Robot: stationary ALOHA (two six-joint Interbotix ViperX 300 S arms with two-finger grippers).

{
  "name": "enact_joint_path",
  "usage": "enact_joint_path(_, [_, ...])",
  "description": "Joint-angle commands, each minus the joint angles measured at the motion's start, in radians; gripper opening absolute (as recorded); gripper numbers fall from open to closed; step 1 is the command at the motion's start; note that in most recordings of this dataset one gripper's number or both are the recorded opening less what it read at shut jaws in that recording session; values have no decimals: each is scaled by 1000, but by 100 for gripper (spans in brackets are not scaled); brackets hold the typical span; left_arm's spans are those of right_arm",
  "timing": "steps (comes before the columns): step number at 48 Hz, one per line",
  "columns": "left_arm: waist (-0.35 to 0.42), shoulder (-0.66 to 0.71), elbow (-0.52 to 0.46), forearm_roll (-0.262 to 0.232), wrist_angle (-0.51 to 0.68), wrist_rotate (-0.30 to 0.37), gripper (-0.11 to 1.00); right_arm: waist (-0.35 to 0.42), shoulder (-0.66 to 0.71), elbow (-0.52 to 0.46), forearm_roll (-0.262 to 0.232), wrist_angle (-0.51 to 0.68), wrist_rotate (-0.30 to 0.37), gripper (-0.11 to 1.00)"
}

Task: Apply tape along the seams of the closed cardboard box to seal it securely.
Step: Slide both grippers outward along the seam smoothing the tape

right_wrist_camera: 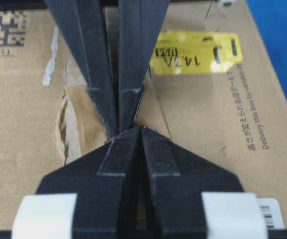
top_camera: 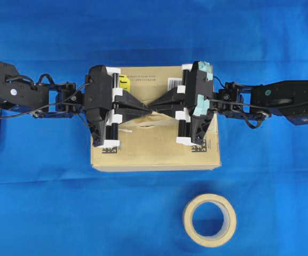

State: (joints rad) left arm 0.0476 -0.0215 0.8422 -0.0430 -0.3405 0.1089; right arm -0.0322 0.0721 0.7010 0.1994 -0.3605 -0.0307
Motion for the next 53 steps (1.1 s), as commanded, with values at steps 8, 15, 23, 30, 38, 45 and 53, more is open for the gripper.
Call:
enact_joint_path(8, [20, -49, 81, -2, 25, -32, 0, 12, -31, 34, 40, 35, 2, 2])
enact_joint_path(15, [25, -77, 130, -2, 25, -55, 0, 14, -58, 81, 66, 31, 2, 2])
enact_joint_path(23, [25, -97, 160, -2, 21, -60, 0, 15, -86, 123, 78, 20, 2, 2])
enact_joint_path(30, [25, -95, 146, -2, 18, -60, 0, 15, -106, 127, 77, 14, 0, 2])
enact_joint_path(38, [0, -129, 86, 2, 18, -49, 0, 18, -179, 120, 71, 14, -20, 2])
enact_joint_path(45, [-20, -147, 15, 6, 17, -40, 0, 18, -216, 84, 41, -11, -34, 2])
enact_joint_path(53, [-40, -107, -46, 9, 20, -31, 0, 14, -167, 29, 32, -26, -43, 2])
